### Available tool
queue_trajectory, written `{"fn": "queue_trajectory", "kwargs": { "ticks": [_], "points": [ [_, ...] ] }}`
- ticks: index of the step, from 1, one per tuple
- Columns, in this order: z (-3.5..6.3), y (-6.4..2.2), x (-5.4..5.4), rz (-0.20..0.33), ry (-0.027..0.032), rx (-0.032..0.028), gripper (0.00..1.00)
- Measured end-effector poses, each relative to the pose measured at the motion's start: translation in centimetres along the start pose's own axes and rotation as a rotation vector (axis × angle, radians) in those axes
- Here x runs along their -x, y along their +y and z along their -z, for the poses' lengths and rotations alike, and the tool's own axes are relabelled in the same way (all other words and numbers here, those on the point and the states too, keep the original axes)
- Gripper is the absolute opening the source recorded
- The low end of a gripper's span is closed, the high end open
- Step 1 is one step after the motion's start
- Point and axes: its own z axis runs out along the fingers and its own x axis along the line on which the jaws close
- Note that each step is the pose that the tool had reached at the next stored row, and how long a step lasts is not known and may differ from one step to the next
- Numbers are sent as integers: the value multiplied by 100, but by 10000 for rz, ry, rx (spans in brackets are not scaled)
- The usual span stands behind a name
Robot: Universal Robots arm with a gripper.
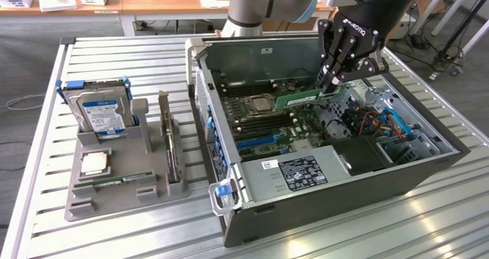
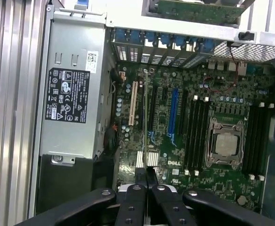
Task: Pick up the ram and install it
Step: 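Pick up the ram and move it above insertion slot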
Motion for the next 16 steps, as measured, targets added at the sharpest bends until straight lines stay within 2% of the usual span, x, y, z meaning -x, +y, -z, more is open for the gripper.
{"fn": "queue_trajectory", "kwargs": {
  "ticks": [4, 16],
  "points": [
    [-1, 0, 0, -83, -2, -1, 11],
    [-9, -1, 1, -1504, -36, -20, 11]
  ]
}}
